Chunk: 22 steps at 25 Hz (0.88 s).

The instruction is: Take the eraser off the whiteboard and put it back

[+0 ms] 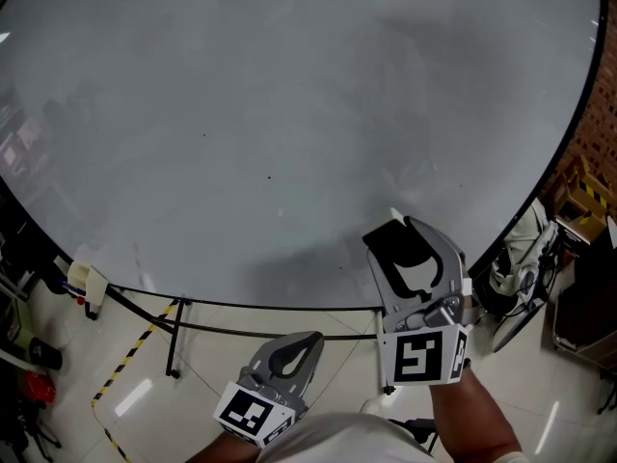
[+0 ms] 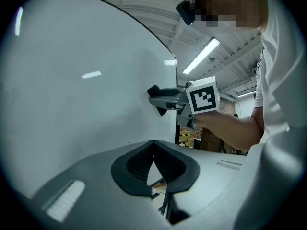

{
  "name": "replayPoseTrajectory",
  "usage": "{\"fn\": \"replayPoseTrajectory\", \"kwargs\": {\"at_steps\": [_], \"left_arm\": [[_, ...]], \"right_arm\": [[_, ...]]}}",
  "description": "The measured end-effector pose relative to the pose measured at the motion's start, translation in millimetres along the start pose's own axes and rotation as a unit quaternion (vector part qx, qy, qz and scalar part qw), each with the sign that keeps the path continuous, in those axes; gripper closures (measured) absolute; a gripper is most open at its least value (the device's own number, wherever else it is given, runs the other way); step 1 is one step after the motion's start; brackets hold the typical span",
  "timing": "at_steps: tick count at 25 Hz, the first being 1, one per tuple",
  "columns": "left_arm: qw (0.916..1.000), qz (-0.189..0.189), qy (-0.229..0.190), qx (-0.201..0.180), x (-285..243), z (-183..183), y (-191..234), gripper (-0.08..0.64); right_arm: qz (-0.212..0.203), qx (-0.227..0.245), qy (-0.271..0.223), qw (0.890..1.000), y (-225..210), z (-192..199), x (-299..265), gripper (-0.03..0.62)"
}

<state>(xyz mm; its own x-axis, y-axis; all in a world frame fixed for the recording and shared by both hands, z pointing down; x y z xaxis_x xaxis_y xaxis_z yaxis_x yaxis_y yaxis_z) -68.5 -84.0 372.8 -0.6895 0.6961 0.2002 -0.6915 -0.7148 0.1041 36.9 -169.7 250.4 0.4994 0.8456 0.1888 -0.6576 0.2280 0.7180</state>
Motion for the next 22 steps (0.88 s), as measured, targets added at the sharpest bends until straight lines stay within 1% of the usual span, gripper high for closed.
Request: {"fn": "replayPoseTrajectory", "kwargs": {"at_steps": [2,9,11,16,22], "left_arm": [[1.0000,-0.004,-0.002,0.002,1.6,-0.3,3.1,0.545],[0.9999,-0.007,-0.001,0.009,3.2,-0.3,4.0,0.545],[0.9999,-0.007,-0.002,0.010,3.7,-0.6,3.1,0.545],[0.9999,-0.010,-0.002,0.011,5.6,-0.7,4.7,0.545],[0.9999,-0.010,0.001,0.013,5.3,0.0,4.6,0.545]], "right_arm": [[0.002,0.007,0.004,1.000,-0.9,-1.6,-6.9,0.356],[0.020,-0.004,-0.007,1.000,-7.3,-12.3,-24.9,0.356],[0.024,-0.001,-0.005,1.000,-8.2,-13.1,-28.7,0.356],[0.026,0.010,-0.005,1.000,-9.3,-13.3,-30.7,0.354],[0.029,-0.001,-0.006,1.000,-8.4,-12.8,-29.9,0.353]]}}
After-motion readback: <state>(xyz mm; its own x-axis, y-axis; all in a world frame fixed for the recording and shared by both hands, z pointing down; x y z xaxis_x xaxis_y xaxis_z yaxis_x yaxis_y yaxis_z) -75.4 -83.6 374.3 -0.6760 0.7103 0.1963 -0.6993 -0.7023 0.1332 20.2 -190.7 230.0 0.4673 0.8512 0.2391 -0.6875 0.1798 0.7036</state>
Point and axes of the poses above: the fingertips, and each gripper's own axes: x backward along the fingers, y to its left, z out of its underside, the point moved 3 cm from there along x, backward along the fingers, and after that the axes turned 13 degrees about -y, right-handed, at the moved point
